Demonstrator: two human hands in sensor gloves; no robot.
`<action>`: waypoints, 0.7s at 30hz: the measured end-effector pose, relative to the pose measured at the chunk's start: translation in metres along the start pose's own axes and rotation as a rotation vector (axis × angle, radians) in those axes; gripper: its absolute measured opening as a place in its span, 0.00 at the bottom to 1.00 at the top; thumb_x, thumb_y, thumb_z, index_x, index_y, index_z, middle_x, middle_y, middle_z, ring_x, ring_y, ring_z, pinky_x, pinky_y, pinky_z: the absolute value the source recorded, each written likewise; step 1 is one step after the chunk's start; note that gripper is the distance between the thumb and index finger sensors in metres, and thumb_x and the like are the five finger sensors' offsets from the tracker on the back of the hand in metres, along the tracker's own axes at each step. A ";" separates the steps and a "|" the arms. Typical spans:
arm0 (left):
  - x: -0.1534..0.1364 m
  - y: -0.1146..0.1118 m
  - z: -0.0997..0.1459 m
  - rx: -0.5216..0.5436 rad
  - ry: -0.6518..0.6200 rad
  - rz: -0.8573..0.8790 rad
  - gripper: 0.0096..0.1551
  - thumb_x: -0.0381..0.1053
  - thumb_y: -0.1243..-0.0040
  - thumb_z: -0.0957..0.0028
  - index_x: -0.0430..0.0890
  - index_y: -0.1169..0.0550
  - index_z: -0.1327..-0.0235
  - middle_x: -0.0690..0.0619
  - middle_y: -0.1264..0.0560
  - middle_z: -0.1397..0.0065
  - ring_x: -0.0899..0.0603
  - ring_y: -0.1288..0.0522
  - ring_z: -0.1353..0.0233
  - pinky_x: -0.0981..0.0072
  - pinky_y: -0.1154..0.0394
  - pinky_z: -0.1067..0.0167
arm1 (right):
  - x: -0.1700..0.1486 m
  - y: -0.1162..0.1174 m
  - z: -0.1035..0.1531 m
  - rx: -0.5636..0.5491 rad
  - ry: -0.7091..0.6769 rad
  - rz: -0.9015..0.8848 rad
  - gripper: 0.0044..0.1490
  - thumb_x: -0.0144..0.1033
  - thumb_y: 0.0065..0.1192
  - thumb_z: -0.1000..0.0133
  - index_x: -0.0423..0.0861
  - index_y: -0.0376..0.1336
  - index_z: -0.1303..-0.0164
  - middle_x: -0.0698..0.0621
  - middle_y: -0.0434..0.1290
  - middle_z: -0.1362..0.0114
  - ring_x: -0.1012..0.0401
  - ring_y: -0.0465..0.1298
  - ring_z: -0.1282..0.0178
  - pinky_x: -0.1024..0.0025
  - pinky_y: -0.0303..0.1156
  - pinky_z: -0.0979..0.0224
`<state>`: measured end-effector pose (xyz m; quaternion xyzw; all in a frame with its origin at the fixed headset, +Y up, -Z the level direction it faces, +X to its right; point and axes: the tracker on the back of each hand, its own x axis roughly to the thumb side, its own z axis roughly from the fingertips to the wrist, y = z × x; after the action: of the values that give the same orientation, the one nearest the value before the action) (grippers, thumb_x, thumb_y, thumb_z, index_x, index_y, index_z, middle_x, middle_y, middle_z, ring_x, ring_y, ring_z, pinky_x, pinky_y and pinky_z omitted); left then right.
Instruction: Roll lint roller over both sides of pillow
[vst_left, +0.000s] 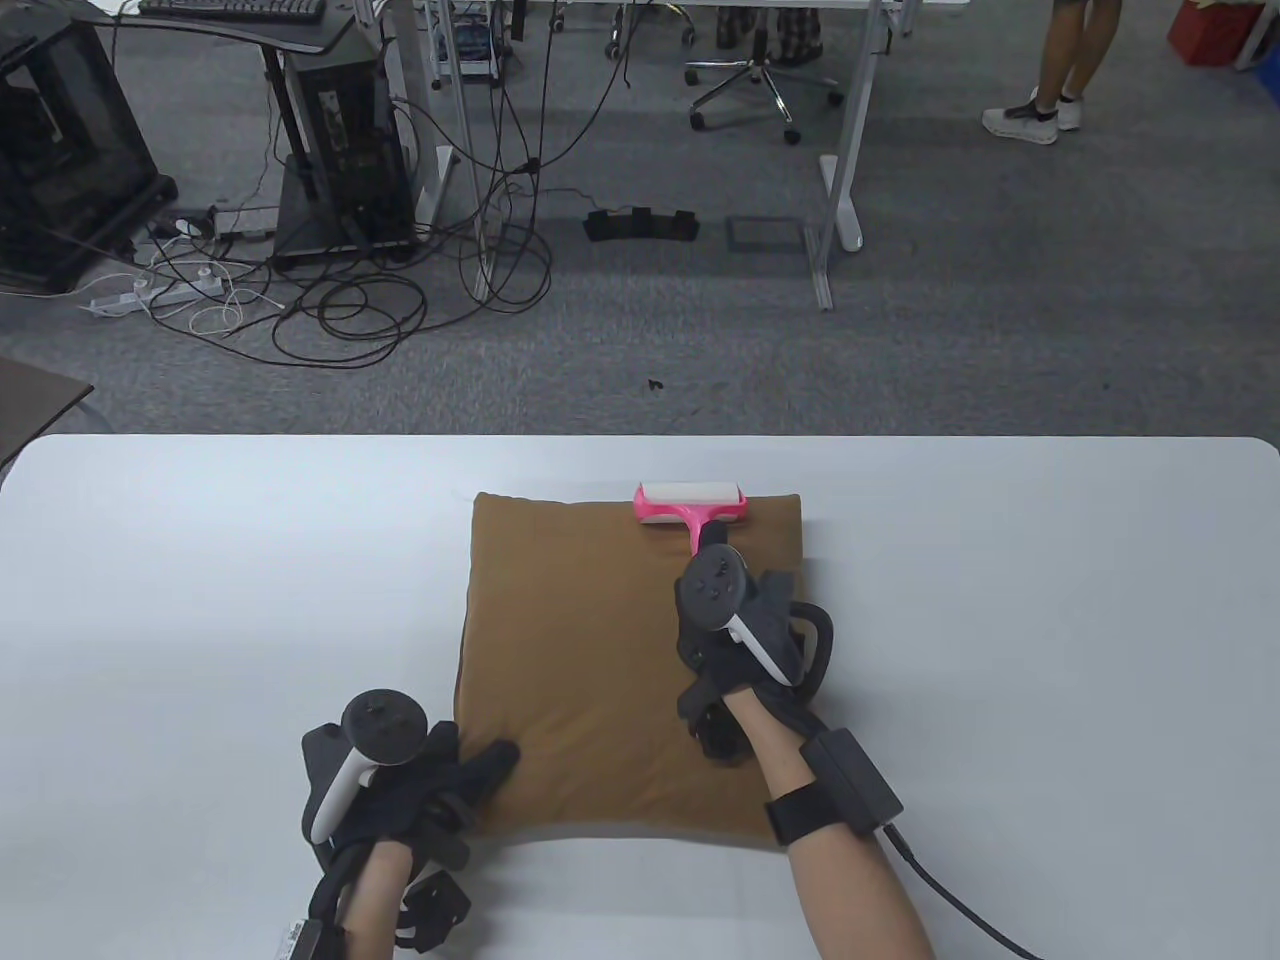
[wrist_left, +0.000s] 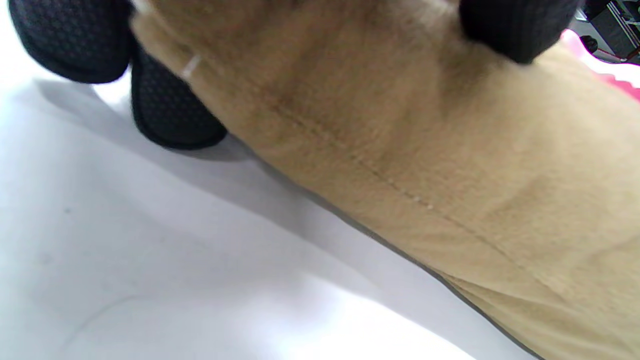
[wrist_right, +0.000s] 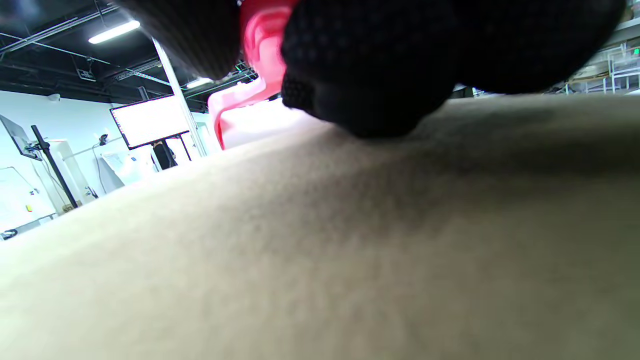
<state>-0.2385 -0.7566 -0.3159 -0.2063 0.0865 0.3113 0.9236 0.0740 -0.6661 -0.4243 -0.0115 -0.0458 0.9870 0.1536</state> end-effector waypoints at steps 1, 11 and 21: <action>0.000 0.000 0.000 0.000 0.000 0.000 0.61 0.79 0.48 0.54 0.37 0.40 0.22 0.36 0.24 0.35 0.35 0.17 0.49 0.35 0.27 0.47 | 0.000 -0.001 0.002 -0.001 -0.011 -0.008 0.41 0.46 0.50 0.34 0.42 0.43 0.16 0.43 0.79 0.44 0.59 0.81 0.72 0.53 0.78 0.59; 0.001 0.000 -0.001 0.012 -0.018 -0.014 0.61 0.79 0.48 0.54 0.35 0.40 0.23 0.36 0.24 0.35 0.35 0.17 0.50 0.35 0.26 0.47 | -0.006 -0.045 0.044 -0.054 -0.152 -0.065 0.39 0.50 0.53 0.35 0.36 0.56 0.22 0.49 0.83 0.65 0.61 0.82 0.78 0.55 0.80 0.64; 0.000 -0.001 0.001 0.013 -0.019 -0.008 0.61 0.79 0.48 0.54 0.35 0.41 0.22 0.36 0.24 0.35 0.35 0.17 0.49 0.35 0.27 0.47 | -0.023 -0.067 0.140 -0.050 -0.329 0.008 0.38 0.49 0.53 0.35 0.30 0.62 0.29 0.51 0.84 0.73 0.61 0.82 0.82 0.55 0.80 0.67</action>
<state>-0.2375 -0.7570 -0.3151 -0.1979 0.0788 0.3090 0.9269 0.1108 -0.6217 -0.2785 0.1463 -0.0947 0.9748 0.1395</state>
